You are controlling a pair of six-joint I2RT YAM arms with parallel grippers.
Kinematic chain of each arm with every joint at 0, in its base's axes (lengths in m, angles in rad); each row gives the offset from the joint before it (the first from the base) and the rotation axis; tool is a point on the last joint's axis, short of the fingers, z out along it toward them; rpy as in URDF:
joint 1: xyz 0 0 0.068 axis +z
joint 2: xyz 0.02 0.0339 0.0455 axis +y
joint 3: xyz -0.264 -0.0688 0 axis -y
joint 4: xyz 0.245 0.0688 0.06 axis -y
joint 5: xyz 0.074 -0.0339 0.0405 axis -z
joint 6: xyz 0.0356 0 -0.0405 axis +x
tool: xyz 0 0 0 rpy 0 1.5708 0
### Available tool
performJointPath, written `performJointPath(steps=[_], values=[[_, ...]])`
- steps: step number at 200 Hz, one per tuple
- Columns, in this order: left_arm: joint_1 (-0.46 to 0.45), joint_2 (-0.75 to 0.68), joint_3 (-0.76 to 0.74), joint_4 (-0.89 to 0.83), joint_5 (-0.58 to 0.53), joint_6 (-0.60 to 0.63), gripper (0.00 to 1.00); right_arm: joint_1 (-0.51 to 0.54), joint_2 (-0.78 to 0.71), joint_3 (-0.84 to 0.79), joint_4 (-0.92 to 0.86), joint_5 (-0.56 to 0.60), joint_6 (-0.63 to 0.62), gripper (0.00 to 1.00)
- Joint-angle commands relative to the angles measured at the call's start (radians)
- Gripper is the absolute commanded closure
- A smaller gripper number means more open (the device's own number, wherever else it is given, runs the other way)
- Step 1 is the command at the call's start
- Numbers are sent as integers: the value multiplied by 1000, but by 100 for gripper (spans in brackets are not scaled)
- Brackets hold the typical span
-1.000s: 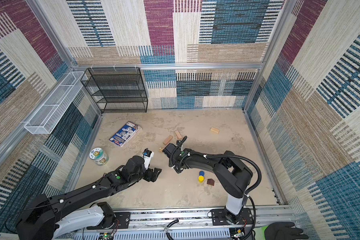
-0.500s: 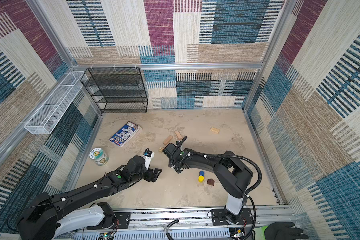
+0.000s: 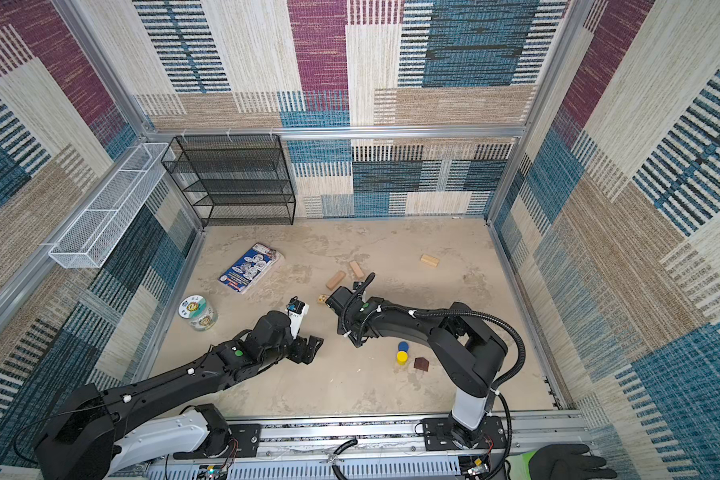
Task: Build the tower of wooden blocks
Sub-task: 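Hold the block pressed on the center block with the right gripper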
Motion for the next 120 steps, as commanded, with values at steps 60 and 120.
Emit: performJointPath(steps=[60, 120], values=[[1, 1, 10, -5, -17, 17, 10, 0, 6, 9, 3, 25, 24, 68], [1, 1, 9, -4, -16, 17, 10, -1, 9, 7, 3, 27, 20, 69]])
